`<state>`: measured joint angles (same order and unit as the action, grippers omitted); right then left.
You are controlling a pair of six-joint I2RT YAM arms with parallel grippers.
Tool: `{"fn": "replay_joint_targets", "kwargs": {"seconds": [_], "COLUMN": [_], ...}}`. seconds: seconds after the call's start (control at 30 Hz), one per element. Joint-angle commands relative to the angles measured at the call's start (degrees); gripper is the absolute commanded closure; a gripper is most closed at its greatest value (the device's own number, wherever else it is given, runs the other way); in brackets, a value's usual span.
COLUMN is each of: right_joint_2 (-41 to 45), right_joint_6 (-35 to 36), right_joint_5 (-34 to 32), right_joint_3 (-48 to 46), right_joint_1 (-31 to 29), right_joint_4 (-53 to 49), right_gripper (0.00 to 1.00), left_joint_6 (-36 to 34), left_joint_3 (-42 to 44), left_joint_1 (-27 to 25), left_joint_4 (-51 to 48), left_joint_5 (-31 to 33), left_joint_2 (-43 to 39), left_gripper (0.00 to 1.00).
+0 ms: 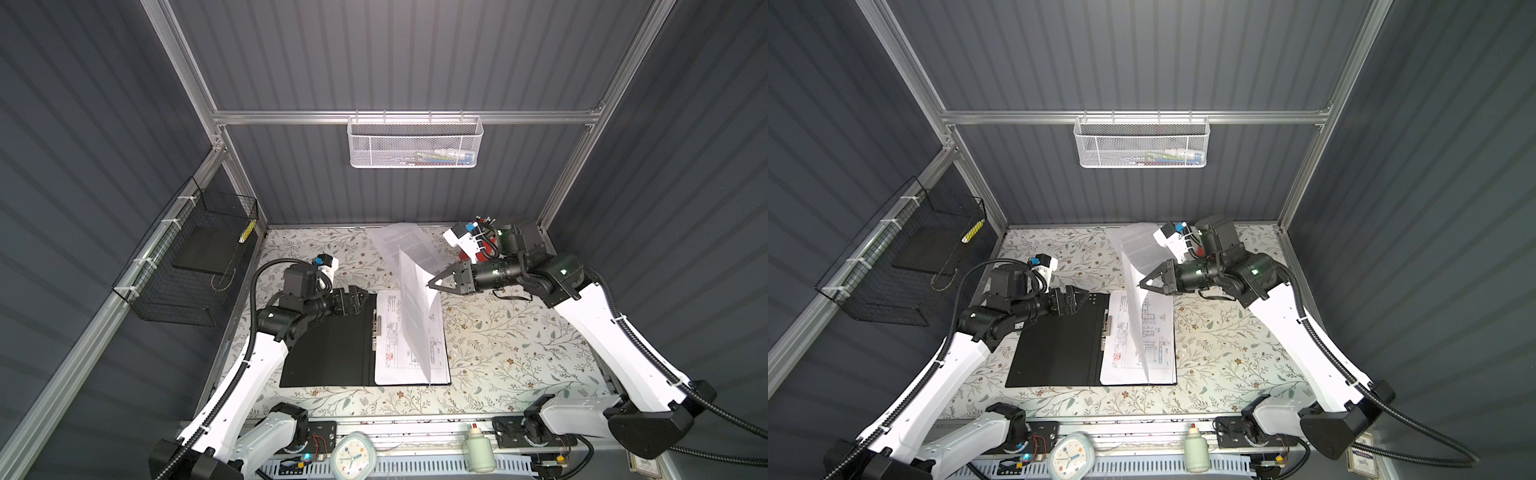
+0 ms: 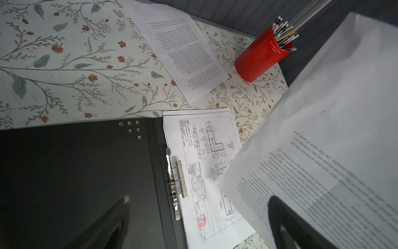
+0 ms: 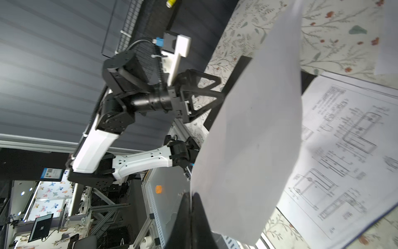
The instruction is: Put the files into the folder
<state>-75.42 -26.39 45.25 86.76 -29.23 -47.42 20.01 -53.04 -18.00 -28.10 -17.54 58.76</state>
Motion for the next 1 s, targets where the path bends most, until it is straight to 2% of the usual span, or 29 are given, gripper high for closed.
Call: {"fn": "replay_joint_targets", "kwargs": {"seconds": [0.0,0.1,0.23,0.4,0.97], "right_joint_2": [-4.87,-9.05,-14.96,-23.41,-38.77], "right_joint_6": [11.93,19.79,26.19,30.51,39.93], "right_joint_5": [-1.81,-9.12,-16.99,-17.42,-18.74], "right_joint_3": [-2.71,-3.83,-7.17,-2.87,8.52], "right_joint_1": [3.85,5.32,8.64,9.02,7.47], "right_joint_4": [-9.20,-10.88,-5.41,-3.38,-5.02], "right_gripper": [1.00,1.00,1.00,0.99,0.98], "left_joint_6": [-1.38,-1.47,-1.34,-2.12,-2.26], "left_joint_3": [0.85,1.06,1.77,1.07,0.33], "left_joint_1": [0.33,0.33,0.33,0.33,0.33], "left_joint_4": [0.86,0.85,1.48,0.51,-0.69], "left_joint_5": [-0.45,-0.89,-0.92,-0.92,-0.92], "left_joint_2": [0.57,0.89,0.61,0.93,3.76], "left_gripper": [0.00,0.00,0.00,0.00,0.00]}}
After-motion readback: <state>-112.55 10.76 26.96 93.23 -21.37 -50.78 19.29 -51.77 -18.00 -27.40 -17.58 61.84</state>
